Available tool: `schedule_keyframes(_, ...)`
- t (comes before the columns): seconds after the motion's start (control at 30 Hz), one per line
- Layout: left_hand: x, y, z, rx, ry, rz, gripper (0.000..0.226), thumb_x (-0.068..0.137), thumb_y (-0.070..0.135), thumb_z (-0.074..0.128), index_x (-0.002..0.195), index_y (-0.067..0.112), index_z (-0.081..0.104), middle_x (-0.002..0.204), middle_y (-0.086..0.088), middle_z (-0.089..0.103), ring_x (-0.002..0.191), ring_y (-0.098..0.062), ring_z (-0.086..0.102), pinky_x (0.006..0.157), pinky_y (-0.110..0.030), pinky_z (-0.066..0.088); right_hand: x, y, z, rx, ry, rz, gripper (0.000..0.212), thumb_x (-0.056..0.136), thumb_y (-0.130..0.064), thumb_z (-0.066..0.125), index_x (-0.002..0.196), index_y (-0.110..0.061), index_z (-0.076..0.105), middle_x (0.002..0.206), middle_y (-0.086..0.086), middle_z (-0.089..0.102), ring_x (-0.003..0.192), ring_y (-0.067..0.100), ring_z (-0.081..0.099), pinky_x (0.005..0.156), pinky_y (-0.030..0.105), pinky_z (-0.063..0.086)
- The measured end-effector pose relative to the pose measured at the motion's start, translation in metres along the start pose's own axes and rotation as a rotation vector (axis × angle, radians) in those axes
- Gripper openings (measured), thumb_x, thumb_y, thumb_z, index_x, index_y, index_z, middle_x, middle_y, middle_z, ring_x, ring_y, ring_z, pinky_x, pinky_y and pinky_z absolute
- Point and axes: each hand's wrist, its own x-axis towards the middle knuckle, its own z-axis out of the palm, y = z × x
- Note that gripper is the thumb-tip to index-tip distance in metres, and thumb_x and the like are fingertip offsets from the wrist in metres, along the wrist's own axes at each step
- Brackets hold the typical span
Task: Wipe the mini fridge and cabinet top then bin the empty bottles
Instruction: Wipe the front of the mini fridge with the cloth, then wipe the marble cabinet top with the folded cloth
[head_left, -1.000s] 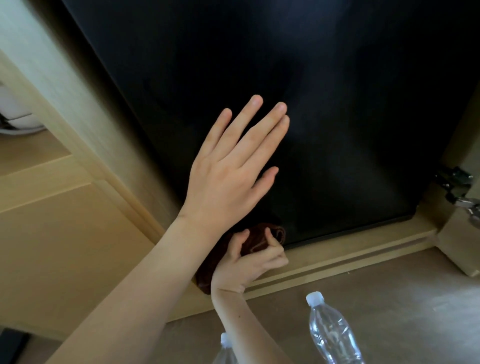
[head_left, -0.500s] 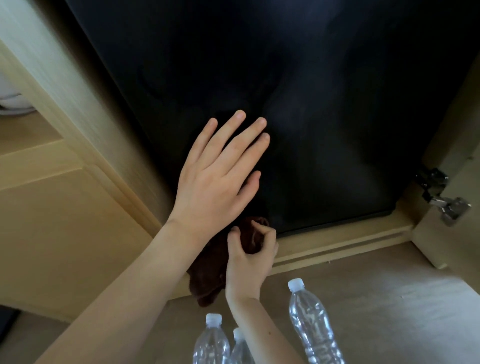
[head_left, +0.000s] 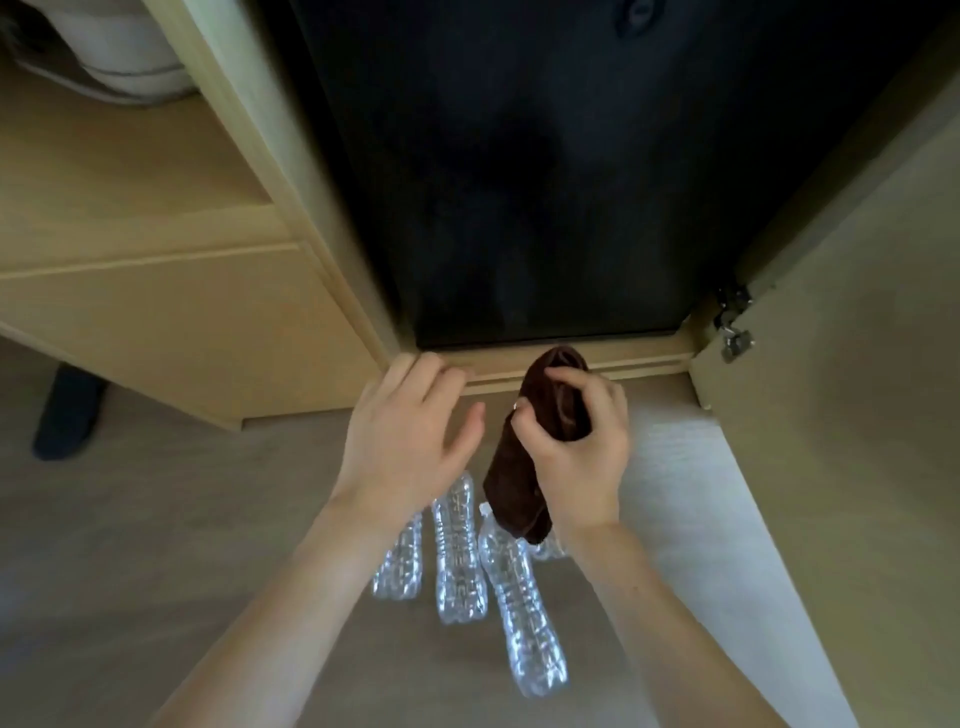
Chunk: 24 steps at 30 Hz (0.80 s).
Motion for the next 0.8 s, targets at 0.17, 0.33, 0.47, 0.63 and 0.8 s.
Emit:
schedule_keyframes(0.17, -0.017, 0.055, -0.135, -0.049, -0.182, -0.113, 0.031, 0.091, 0.03, 0.052, 0.105, 0.01, 0.071, 0.098, -0.003, 0.066, 0.09, -0.027, 0.06, 0.072, -0.041, 0.052, -0.02, -0.134, -0.066, -0.116, -0.097, 0.056, 0.033, 0.074, -0.029, 0.076, 0.105, -0.037, 0.066, 0.106, 0.0, 0.053, 0.1, 0.003, 0.059, 0.087, 0.009, 0.044)
schedule_keyframes(0.33, -0.005, 0.122, -0.313, -0.125, -0.253, -0.198, 0.025, 0.091, 0.029, 0.056, 0.102, 0.012, 0.071, 0.098, -0.001, 0.065, 0.089, -0.023, 0.059, 0.073, -0.031, 0.046, -0.038, -0.321, -0.132, -0.245, -0.217, 0.024, 0.032, 0.073, -0.015, 0.081, 0.103, -0.02, 0.069, 0.103, -0.001, 0.054, 0.098, -0.006, 0.054, 0.084, 0.003, 0.039)
schedule_keyframes(0.47, 0.02, 0.166, -0.464, -0.195, -0.213, -0.238, 0.028, 0.092, 0.028, 0.052, 0.106, 0.012, 0.071, 0.103, 0.002, 0.067, 0.094, -0.02, 0.064, 0.072, -0.032, 0.053, -0.043, -0.469, -0.177, -0.21, -0.247, 0.016, 0.032, 0.075, -0.02, 0.081, 0.104, -0.021, 0.069, 0.106, -0.002, 0.057, 0.101, 0.002, 0.057, 0.085, 0.007, 0.043)
schedule_keyframes(0.63, 0.048, 0.189, -0.618, -0.145, -0.108, -0.275, 0.041, 0.096, 0.032, 0.044, 0.118, 0.011, 0.071, 0.117, 0.001, 0.07, 0.106, -0.016, 0.065, 0.087, -0.029, 0.054, -0.041, -0.612, -0.219, -0.169, -0.304, -0.127, 0.036, 0.077, -0.025, 0.08, 0.105, -0.041, 0.062, 0.108, -0.008, 0.054, 0.103, 0.007, 0.057, 0.086, 0.024, 0.053)
schedule_keyframes(0.8, 0.063, 0.189, -0.703, -0.001, 0.006, -0.252, 0.044, 0.097, 0.034, 0.043, 0.117, 0.007, 0.071, 0.114, -0.004, 0.071, 0.103, -0.021, 0.067, 0.085, -0.034, 0.056, -0.046, -0.684, -0.246, -0.129, -0.331, -0.239, 0.042, 0.077, -0.028, 0.079, 0.104, -0.054, 0.059, 0.11, -0.014, 0.052, 0.107, 0.005, 0.057, 0.084, 0.02, 0.053)
